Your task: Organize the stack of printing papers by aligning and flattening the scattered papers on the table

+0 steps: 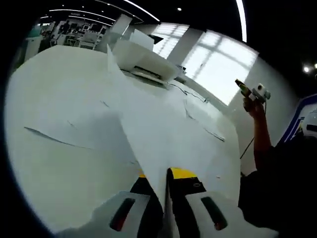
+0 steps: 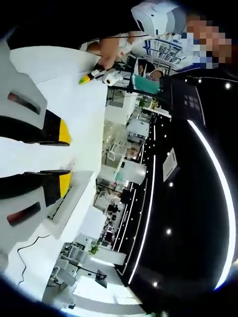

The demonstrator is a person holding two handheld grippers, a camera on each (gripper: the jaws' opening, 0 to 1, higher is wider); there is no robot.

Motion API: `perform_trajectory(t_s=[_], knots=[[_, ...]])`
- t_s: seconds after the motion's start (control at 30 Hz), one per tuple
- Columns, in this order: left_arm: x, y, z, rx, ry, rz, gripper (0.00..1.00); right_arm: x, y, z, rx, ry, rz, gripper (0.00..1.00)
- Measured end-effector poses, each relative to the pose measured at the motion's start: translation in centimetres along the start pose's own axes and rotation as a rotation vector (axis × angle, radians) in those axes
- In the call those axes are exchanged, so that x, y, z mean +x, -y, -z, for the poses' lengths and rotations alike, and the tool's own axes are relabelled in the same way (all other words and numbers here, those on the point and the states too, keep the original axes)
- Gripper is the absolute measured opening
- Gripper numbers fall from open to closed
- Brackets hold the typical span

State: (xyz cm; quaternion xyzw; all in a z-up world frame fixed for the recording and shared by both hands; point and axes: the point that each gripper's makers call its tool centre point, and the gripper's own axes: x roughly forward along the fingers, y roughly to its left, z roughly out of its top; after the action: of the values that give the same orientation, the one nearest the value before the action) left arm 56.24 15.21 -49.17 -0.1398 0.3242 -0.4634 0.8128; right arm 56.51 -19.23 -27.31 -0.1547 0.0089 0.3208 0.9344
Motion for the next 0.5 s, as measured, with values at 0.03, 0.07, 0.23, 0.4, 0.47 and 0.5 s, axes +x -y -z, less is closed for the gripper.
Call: perform_trajectory(t_s=[0.03,0.07,0.23,0.4,0.47,0.5], knots=[[0.05,-0.18,0.17,0.004,-0.005,-0.010,0.07,-0.09,0.13,0.07,0.004,0.000,0.005,0.16],[-0.02,-0.24,0.27,0.008,-0.004,-0.012,0.07,-0.11,0.15,0.12,0.007,0.000,0.008,0.16],[-0.12,-0.61,0.22,0.011,-0.012,-0.018,0.07,-0.28,0.27,0.69,0.022,-0.009,0.019,0.16],[-0.18,-0.82,0.13,0.000,-0.009,-0.014,0.07,-0.60,0.51,0.84,0.033,-0.008,0.033,0.16],[-0.18,-0.86,0.09,-0.002,-0.008,-0.013,0.07,-0.69,0.61,0.89,0.034,-0.010,0.038,0.16],[-0.18,-0.87,0.07,-0.002,-0.007,-0.012,0.07,-0.73,0.64,0.90,0.034,-0.010,0.039,0.16]])
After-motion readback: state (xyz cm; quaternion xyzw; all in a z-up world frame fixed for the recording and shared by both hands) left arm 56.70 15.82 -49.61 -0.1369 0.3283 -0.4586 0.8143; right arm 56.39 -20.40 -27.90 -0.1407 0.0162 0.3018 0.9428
